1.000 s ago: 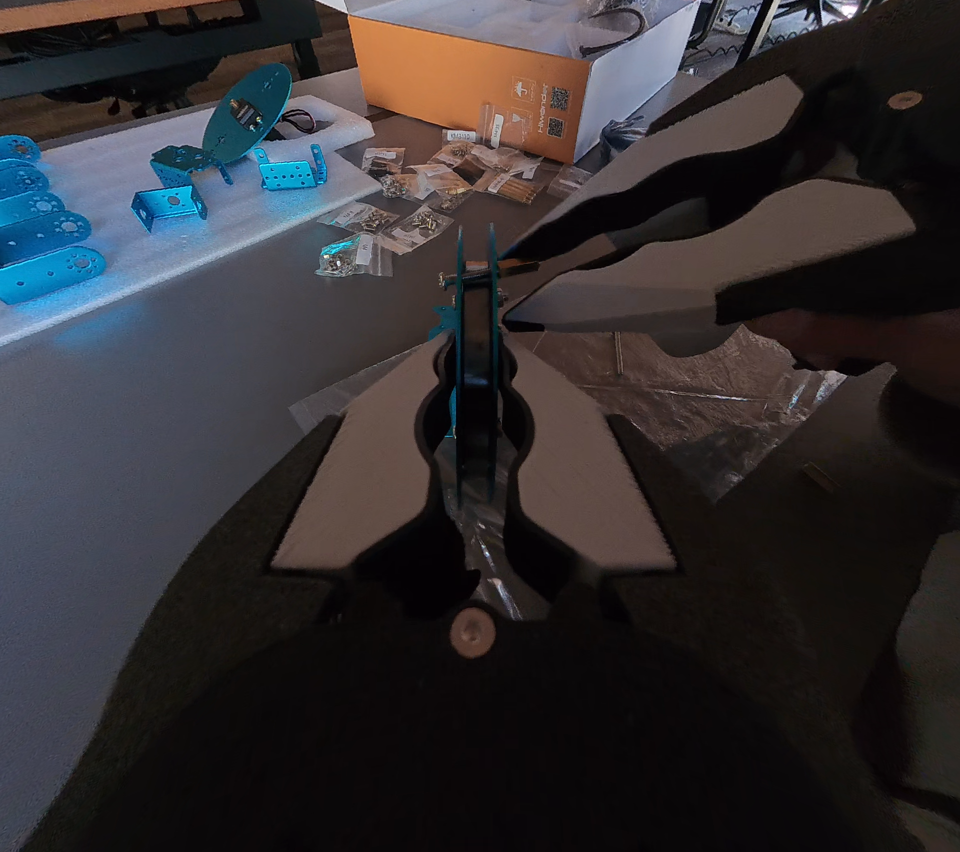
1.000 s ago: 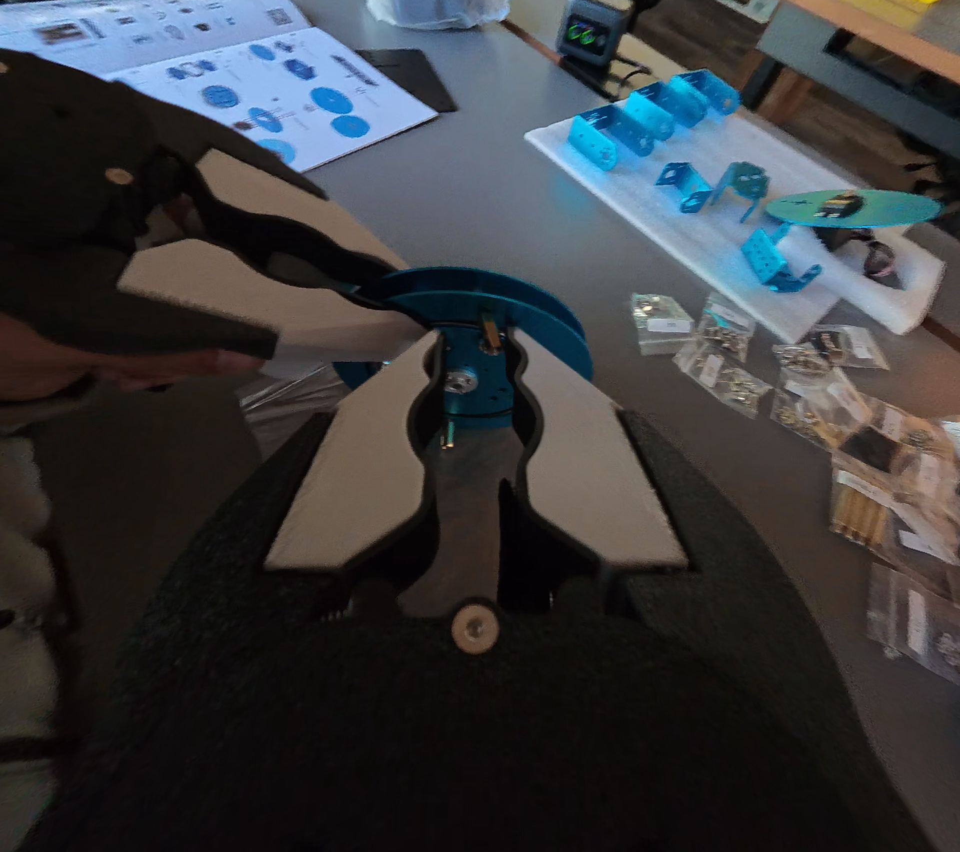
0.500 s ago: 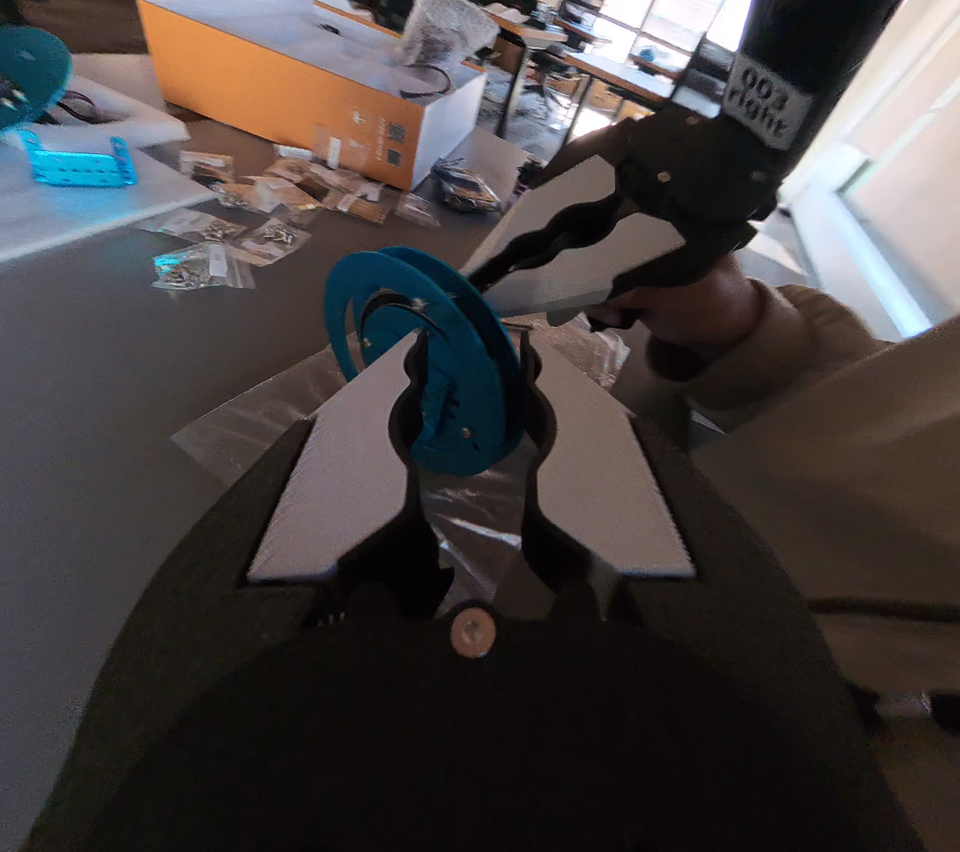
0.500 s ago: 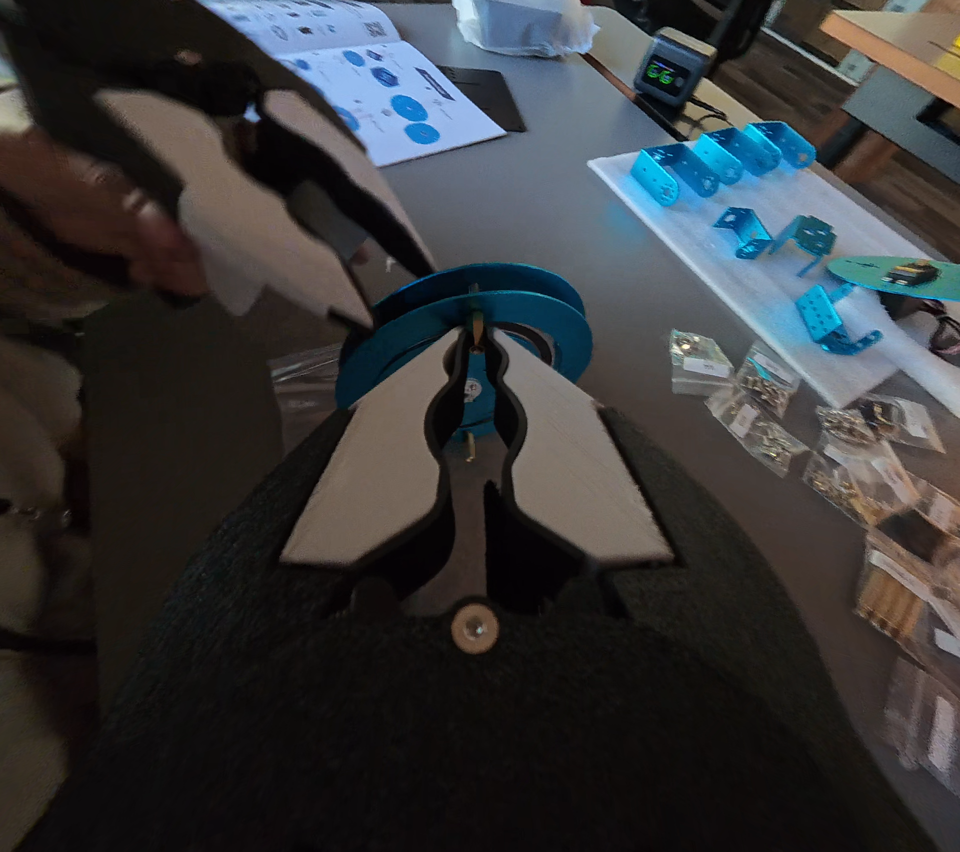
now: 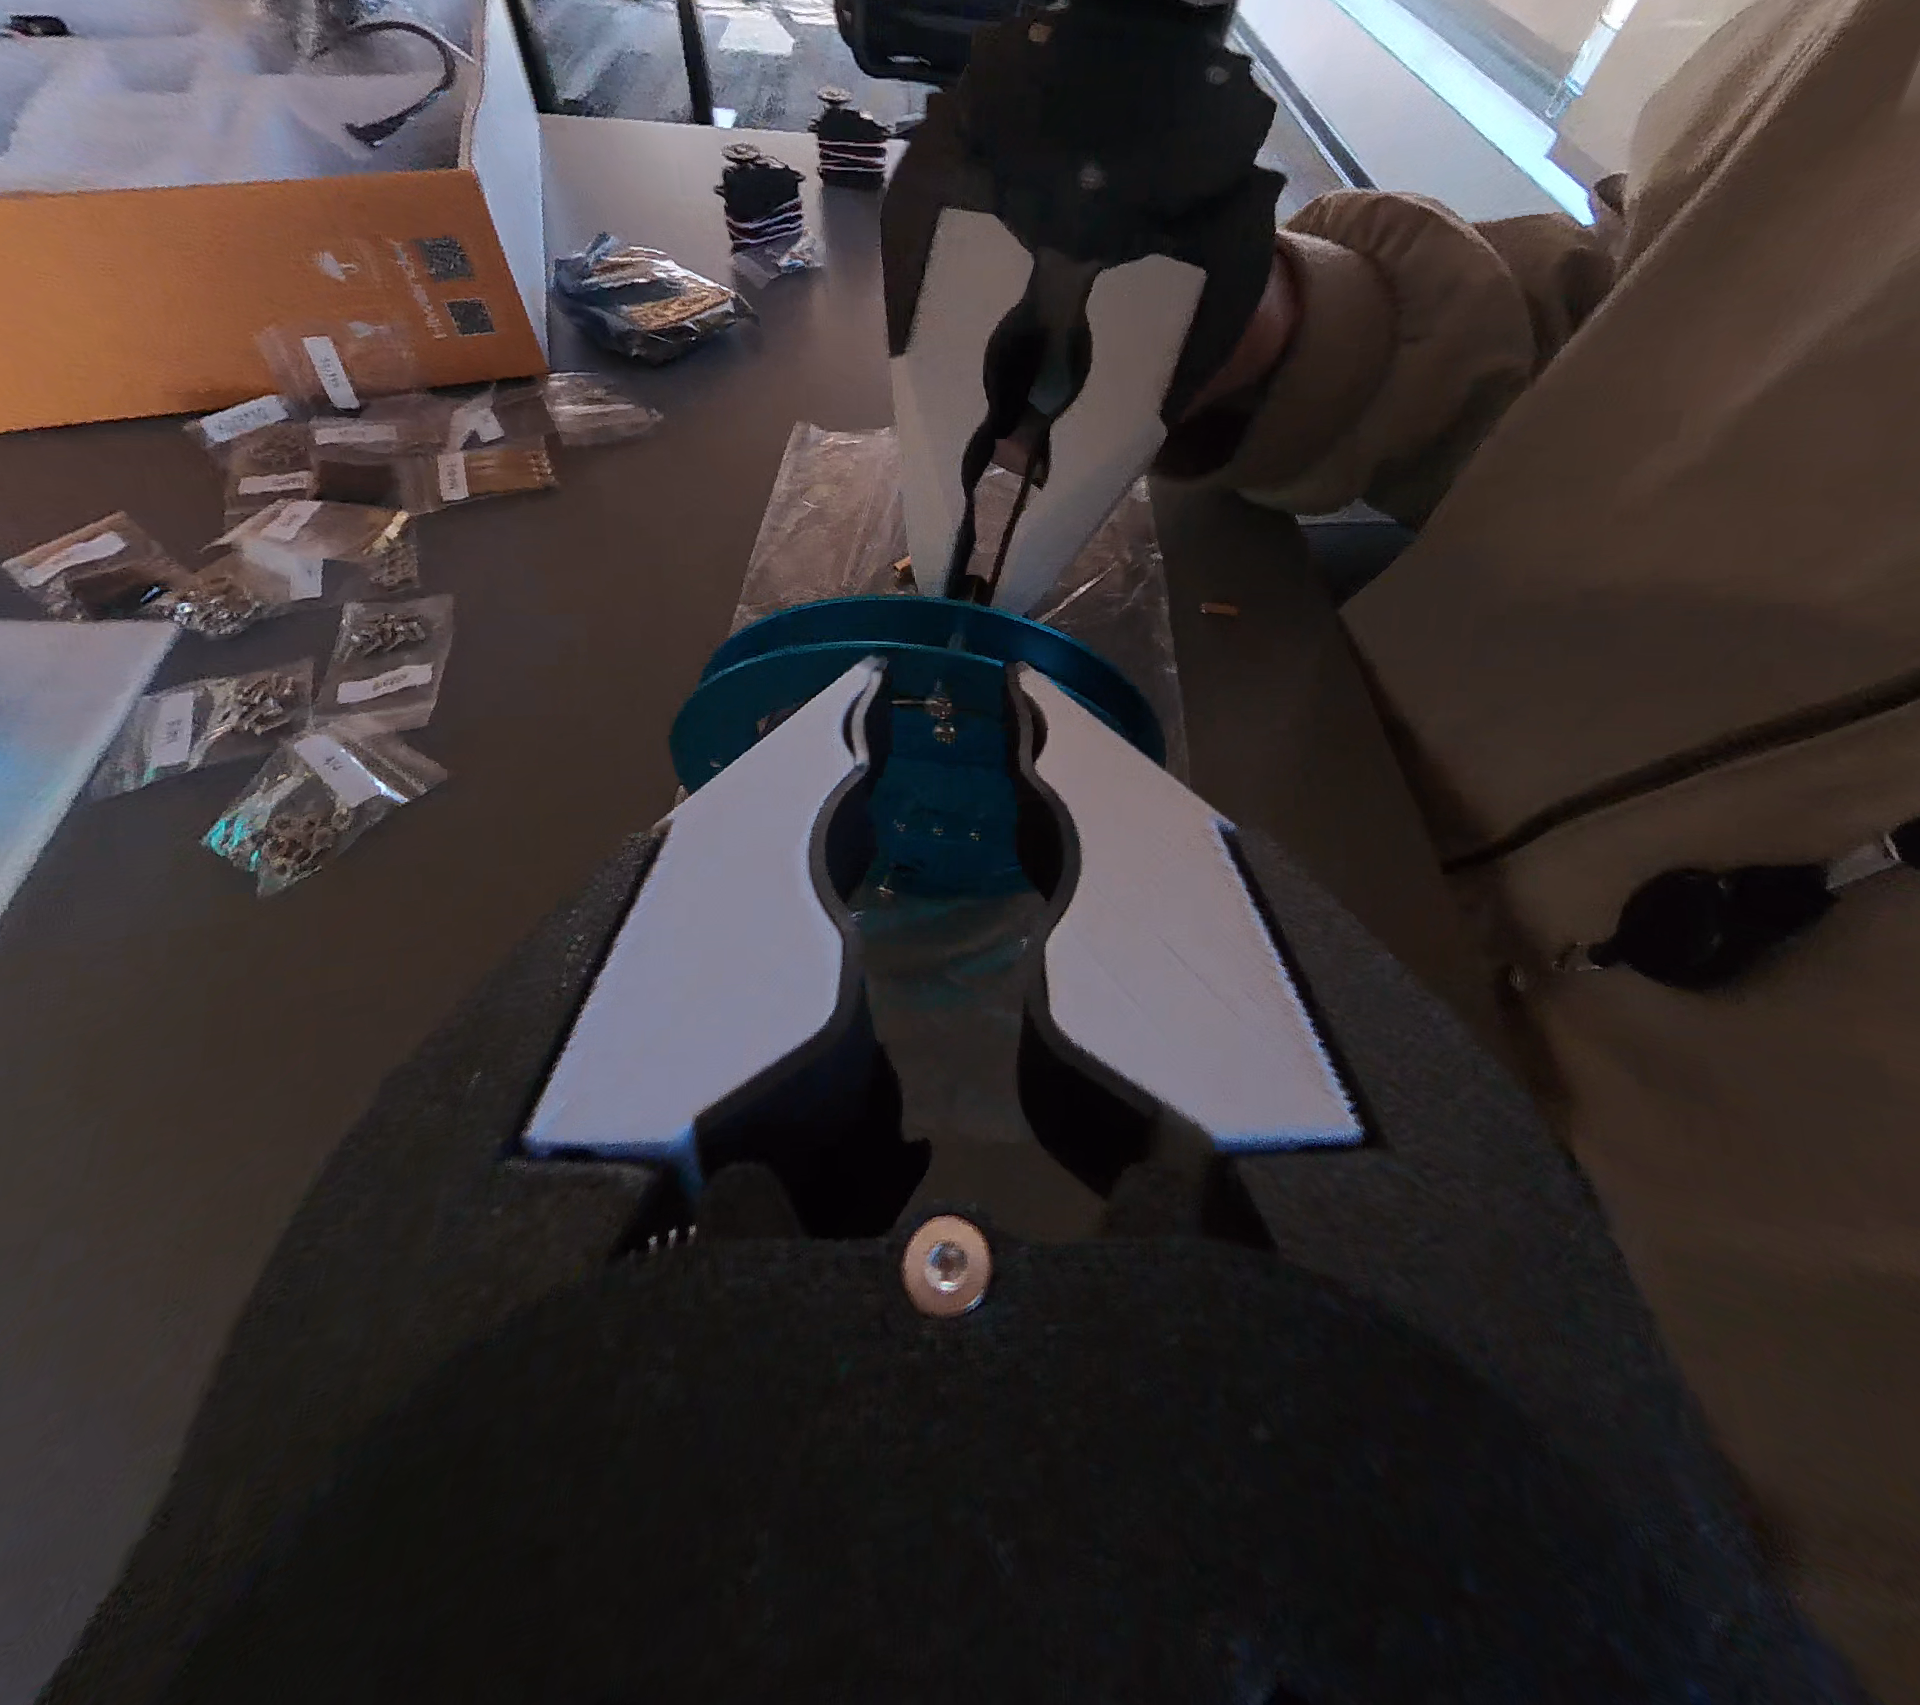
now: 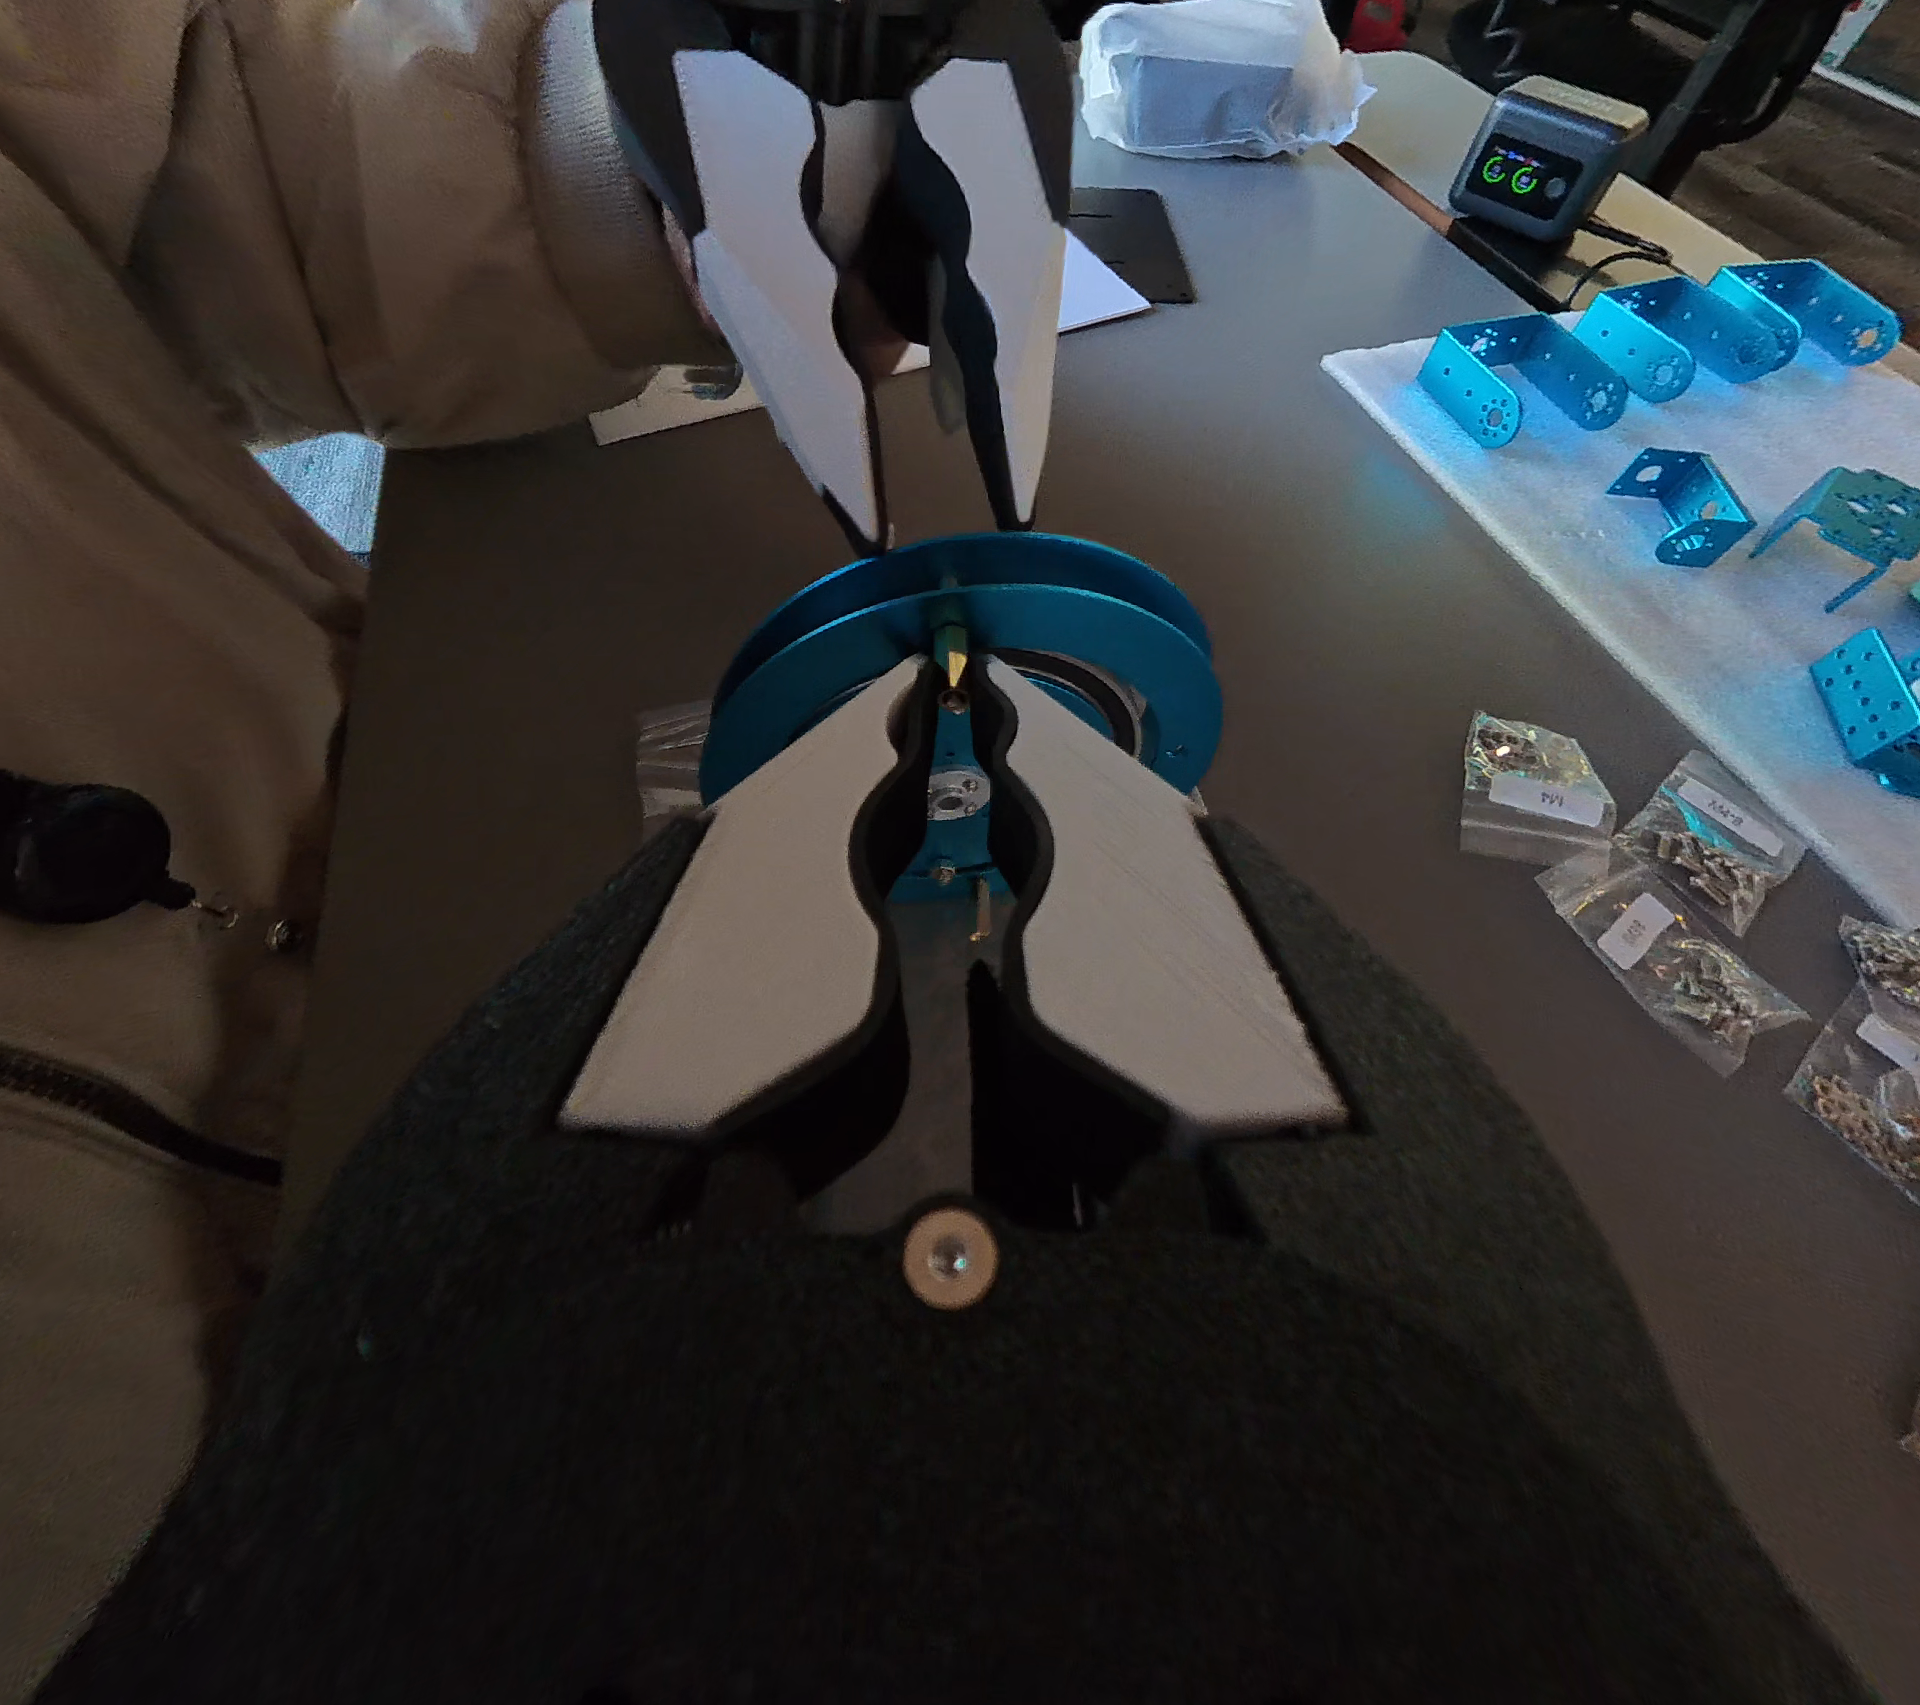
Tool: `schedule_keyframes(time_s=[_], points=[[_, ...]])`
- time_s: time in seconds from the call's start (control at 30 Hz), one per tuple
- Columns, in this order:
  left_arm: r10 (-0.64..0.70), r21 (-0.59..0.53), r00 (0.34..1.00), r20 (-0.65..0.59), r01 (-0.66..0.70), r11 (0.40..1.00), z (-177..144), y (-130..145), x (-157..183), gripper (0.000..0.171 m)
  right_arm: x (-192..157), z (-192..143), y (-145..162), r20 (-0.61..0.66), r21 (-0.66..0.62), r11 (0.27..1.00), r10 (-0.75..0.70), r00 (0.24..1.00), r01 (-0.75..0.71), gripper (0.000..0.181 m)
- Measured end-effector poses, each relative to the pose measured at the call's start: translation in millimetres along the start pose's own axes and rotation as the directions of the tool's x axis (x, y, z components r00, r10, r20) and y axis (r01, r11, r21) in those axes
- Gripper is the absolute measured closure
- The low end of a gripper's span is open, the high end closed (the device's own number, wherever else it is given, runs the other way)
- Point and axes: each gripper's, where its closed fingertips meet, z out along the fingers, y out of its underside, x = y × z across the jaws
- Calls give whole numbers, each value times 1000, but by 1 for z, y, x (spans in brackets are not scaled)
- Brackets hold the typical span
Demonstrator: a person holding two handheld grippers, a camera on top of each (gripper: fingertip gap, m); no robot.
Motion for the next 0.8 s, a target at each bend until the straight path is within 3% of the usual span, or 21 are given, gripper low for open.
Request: schedule_keyframes(time_s=[0.13,0.23,0.4,0.67,0.73,0.8], points=[[44,-154,999,-26,-48,987,4,14,-8,155,6,0,-1,16,-20,999,-44,999,45,177],[108,-230,994,-27,-111,967,4,7,-11,156,8,1,-1,19,-79,992,-102,995,103,177],[268,-395,963,-21,-255,883,5,16,-17,159,14,6,-4,-33,-156,970,-193,981,185,177],[454,-471,891,-14,-406,783,10,14,-23,168,21,3,-1,-10,-199,951,-244,970,237,177],[465,-483,885,-13,-413,772,12,13,-25,168,25,2,0,-51,-253,902,-374,926,350,177],[383,-469,923,-49,-360,807,13,12,-22,168,27,0,0,-102,-326,759,-621,777,563,177]])
